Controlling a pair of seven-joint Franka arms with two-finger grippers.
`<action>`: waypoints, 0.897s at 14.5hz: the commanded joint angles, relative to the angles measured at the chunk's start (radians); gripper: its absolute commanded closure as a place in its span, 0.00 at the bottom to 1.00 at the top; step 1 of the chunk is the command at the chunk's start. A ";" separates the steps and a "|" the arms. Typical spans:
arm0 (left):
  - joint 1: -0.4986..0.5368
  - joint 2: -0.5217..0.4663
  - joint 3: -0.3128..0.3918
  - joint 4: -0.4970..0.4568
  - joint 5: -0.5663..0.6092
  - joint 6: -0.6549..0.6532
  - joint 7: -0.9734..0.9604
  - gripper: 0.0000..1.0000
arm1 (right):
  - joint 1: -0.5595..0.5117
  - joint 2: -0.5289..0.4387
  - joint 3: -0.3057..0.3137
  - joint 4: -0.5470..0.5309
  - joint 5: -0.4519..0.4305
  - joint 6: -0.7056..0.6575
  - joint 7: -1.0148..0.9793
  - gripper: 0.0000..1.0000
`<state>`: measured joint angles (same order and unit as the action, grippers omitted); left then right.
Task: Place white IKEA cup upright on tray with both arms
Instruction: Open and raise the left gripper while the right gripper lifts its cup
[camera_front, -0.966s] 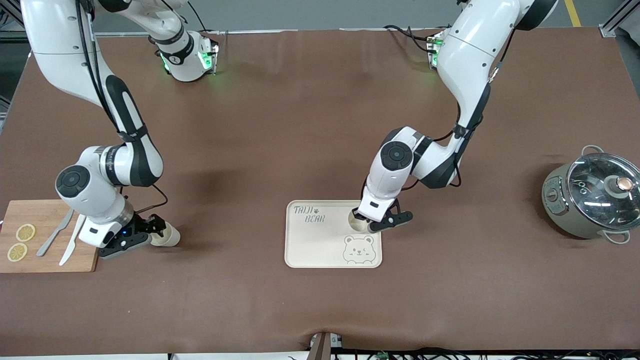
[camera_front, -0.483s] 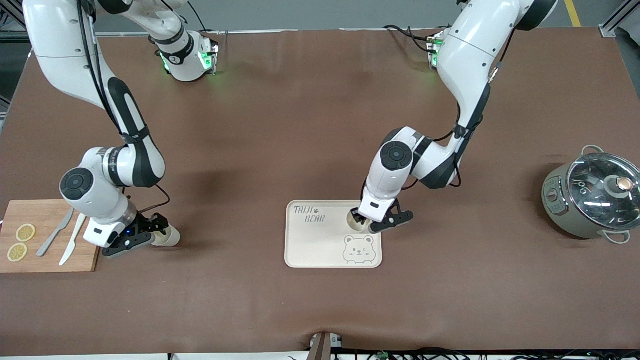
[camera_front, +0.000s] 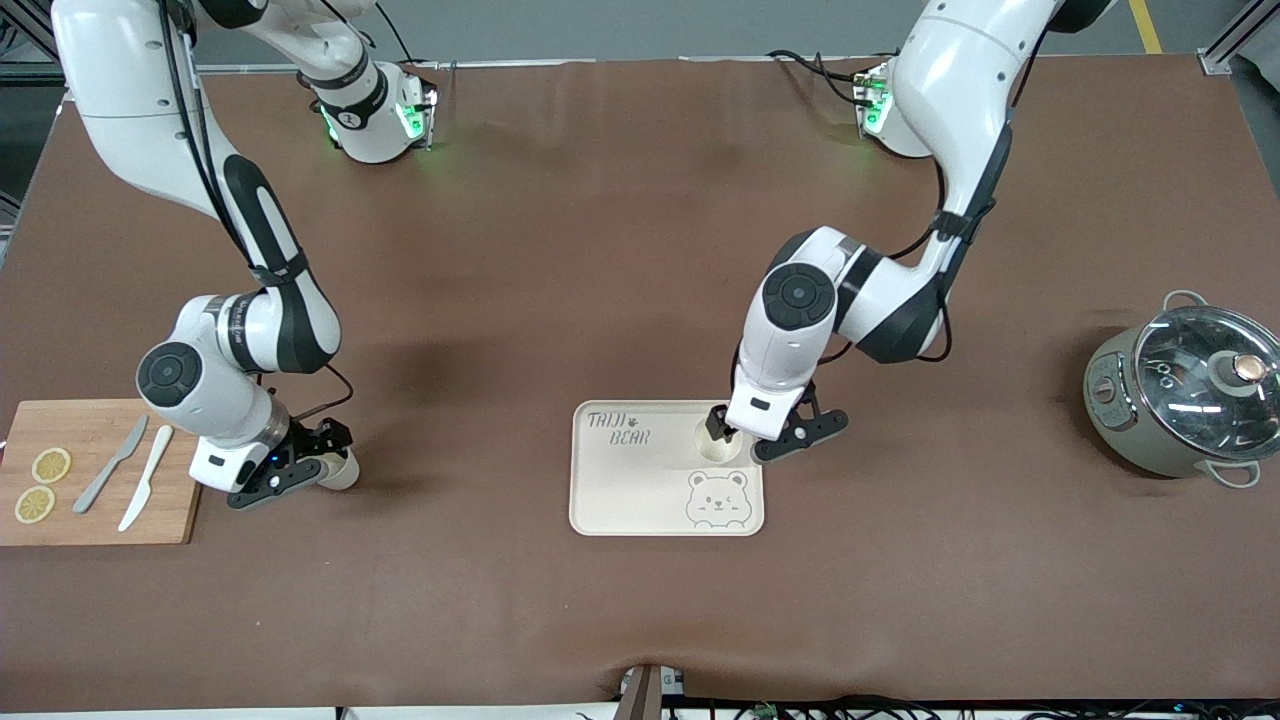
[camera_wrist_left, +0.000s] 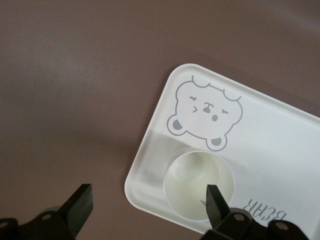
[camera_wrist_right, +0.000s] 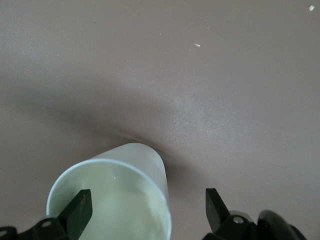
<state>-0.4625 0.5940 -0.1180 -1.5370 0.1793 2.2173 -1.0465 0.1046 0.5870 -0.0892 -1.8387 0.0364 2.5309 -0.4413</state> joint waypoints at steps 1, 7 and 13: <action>0.013 -0.074 -0.005 0.023 0.016 -0.135 -0.018 0.00 | -0.010 0.002 0.008 0.006 0.020 0.003 -0.007 0.00; 0.198 -0.149 -0.005 0.020 -0.050 -0.189 0.259 0.00 | -0.017 0.022 0.006 0.032 0.020 0.015 -0.011 0.00; 0.435 -0.155 -0.005 0.017 -0.092 -0.231 0.725 0.00 | -0.026 0.054 0.006 0.067 0.020 0.017 -0.016 0.00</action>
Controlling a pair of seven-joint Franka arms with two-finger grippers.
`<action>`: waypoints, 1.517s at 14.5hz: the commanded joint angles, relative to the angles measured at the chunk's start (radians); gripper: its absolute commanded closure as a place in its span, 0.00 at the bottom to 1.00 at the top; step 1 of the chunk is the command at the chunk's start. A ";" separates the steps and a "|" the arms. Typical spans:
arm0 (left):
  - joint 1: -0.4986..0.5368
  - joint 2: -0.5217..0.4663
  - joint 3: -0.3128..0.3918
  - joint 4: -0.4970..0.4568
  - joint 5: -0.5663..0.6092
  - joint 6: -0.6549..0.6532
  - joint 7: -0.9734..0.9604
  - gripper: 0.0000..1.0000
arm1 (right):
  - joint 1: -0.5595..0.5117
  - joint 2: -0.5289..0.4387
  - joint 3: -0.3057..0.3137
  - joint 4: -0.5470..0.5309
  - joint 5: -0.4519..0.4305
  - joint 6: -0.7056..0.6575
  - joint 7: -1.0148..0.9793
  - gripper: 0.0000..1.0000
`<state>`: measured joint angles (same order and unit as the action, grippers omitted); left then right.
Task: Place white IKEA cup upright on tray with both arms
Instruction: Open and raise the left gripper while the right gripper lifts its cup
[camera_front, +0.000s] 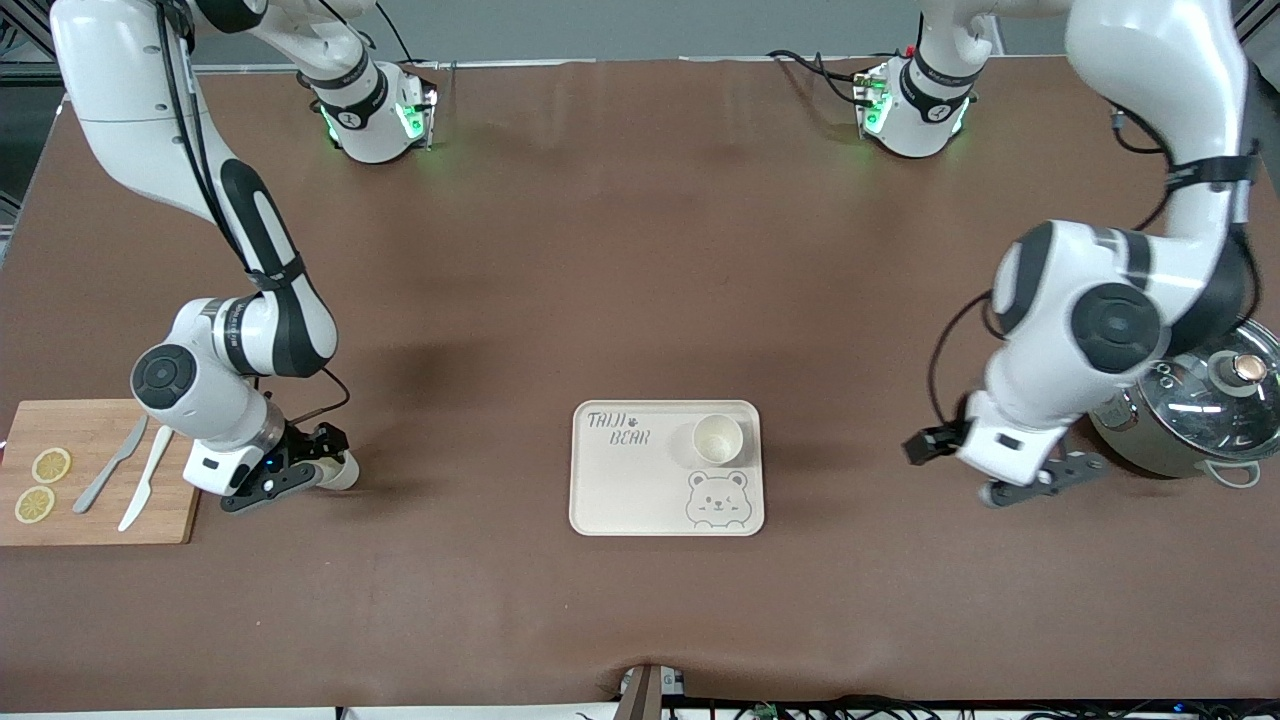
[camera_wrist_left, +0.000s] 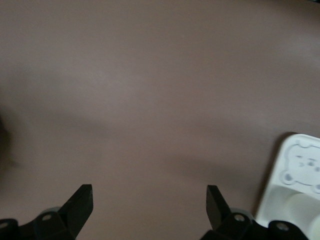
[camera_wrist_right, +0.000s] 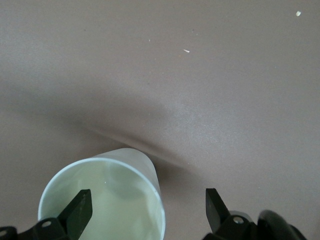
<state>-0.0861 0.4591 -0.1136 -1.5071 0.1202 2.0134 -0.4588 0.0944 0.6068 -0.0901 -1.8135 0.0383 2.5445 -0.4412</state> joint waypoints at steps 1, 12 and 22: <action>0.093 -0.023 -0.009 -0.012 -0.062 -0.034 0.217 0.00 | -0.016 0.034 0.007 0.042 0.018 0.003 -0.016 0.00; 0.341 -0.030 -0.011 -0.008 -0.108 -0.035 0.563 0.00 | -0.019 0.031 0.009 0.049 0.057 -0.012 -0.011 0.92; 0.281 -0.184 -0.037 -0.013 -0.151 -0.185 0.399 0.00 | -0.004 0.022 0.009 0.212 0.205 -0.277 -0.001 1.00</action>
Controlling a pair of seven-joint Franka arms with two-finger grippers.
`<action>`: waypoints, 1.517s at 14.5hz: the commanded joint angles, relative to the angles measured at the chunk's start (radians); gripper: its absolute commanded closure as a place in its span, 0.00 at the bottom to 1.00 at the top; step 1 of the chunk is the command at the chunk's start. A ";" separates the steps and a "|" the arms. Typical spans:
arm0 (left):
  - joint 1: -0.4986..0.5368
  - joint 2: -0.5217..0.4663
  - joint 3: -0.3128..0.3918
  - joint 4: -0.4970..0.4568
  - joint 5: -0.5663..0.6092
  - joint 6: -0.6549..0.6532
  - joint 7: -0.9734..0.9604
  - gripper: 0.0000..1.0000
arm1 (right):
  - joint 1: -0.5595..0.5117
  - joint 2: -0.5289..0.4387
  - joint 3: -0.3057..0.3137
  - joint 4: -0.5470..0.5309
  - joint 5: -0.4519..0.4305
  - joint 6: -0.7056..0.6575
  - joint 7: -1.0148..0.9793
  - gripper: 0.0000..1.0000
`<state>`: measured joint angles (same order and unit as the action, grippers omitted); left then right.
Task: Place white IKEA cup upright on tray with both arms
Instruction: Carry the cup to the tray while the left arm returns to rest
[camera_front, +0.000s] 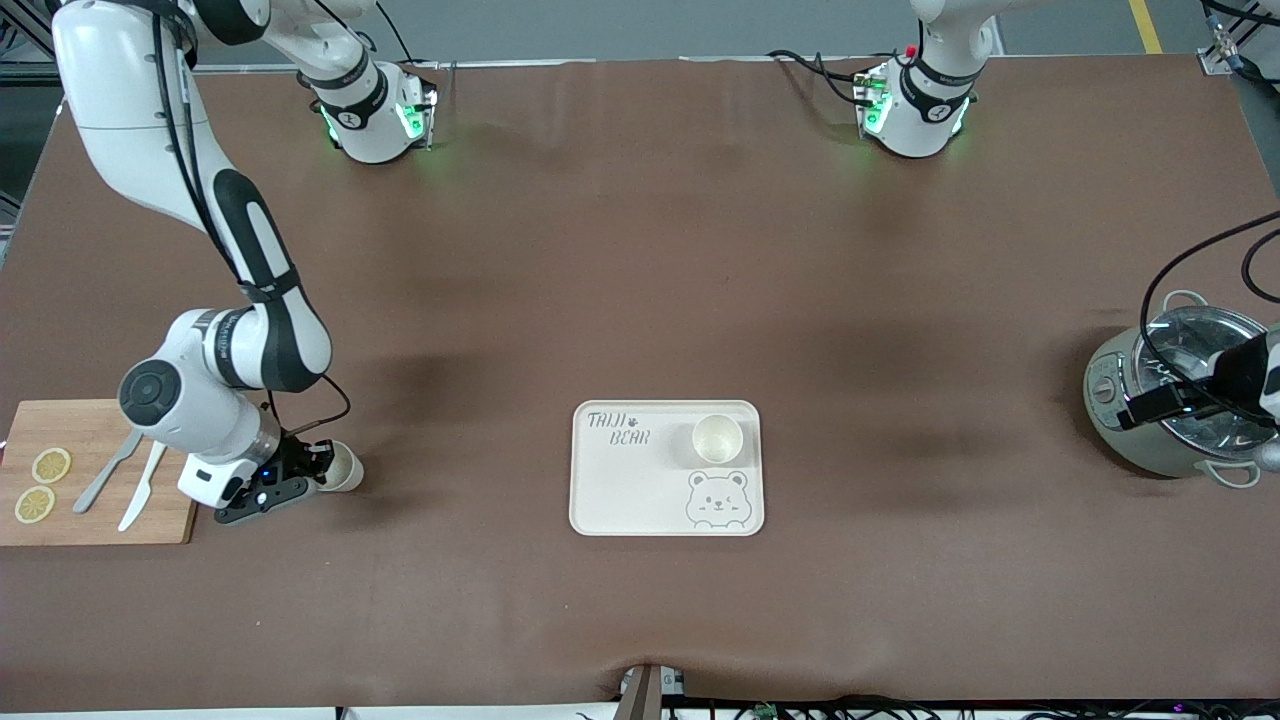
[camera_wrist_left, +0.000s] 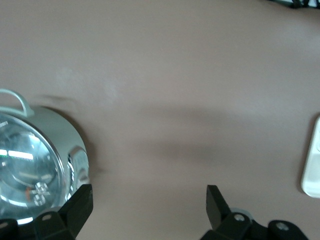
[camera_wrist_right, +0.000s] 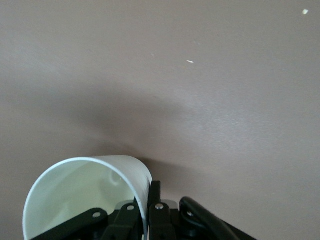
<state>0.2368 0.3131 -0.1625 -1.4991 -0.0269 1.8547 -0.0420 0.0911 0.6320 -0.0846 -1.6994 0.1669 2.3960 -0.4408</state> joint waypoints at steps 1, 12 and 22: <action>-0.103 -0.051 0.058 -0.020 -0.004 -0.043 -0.024 0.00 | 0.005 -0.008 0.003 0.133 0.116 -0.188 0.016 1.00; -0.295 -0.149 0.159 -0.001 -0.010 -0.104 -0.022 0.00 | 0.432 0.055 -0.007 0.409 0.048 -0.288 0.965 1.00; -0.306 -0.147 0.167 0.045 -0.005 -0.109 -0.016 0.00 | 0.578 0.261 -0.009 0.500 -0.061 -0.072 1.200 1.00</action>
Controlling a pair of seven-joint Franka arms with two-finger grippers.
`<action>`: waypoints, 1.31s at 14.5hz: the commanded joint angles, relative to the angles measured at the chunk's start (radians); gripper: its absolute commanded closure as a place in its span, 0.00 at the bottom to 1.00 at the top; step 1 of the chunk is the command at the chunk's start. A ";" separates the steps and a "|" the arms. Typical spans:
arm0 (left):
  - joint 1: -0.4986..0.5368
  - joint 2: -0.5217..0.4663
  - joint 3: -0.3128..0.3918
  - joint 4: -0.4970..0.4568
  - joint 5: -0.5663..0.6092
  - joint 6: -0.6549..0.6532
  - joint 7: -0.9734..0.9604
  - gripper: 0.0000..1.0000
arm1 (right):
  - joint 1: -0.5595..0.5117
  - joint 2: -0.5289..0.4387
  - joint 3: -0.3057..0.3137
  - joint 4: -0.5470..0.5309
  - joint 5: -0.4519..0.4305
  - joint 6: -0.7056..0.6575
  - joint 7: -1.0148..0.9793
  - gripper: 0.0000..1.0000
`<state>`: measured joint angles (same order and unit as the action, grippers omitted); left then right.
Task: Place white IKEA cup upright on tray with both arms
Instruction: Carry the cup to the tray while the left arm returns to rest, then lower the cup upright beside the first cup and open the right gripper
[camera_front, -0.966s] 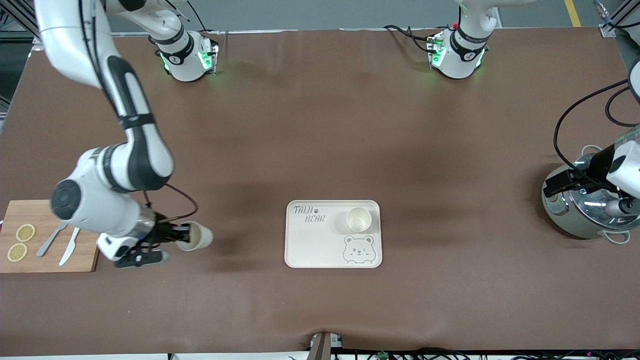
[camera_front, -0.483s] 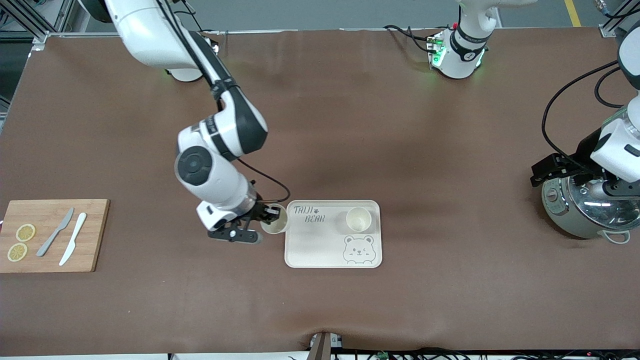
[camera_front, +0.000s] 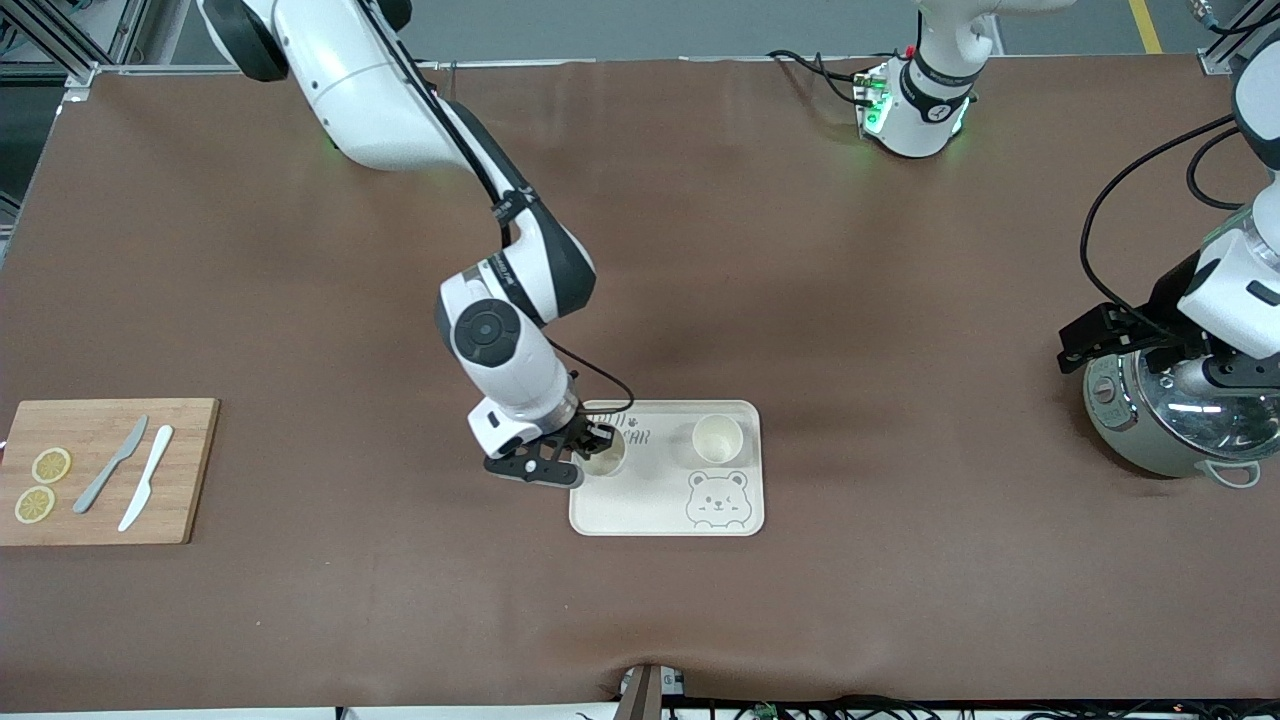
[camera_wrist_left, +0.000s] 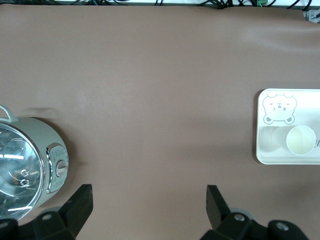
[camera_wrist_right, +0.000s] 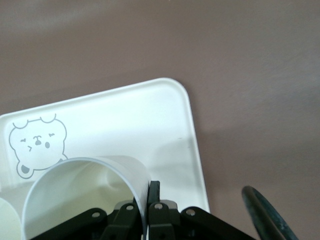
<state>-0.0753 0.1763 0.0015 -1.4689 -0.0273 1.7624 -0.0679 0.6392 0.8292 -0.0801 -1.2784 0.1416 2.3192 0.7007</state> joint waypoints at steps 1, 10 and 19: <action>0.006 -0.014 0.003 0.015 -0.003 -0.033 0.008 0.00 | 0.034 0.076 -0.014 0.085 -0.046 0.012 0.075 1.00; -0.029 -0.012 0.002 0.016 0.136 -0.256 0.055 0.00 | 0.053 0.126 -0.014 0.076 -0.100 0.086 0.111 1.00; -0.018 -0.011 0.000 0.016 0.101 -0.184 0.148 0.00 | 0.037 0.108 -0.012 0.073 -0.132 0.086 0.115 0.00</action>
<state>-0.0956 0.1740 0.0053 -1.4615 0.0872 1.5510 0.0590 0.6805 0.9398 -0.0881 -1.2320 0.0374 2.4172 0.7966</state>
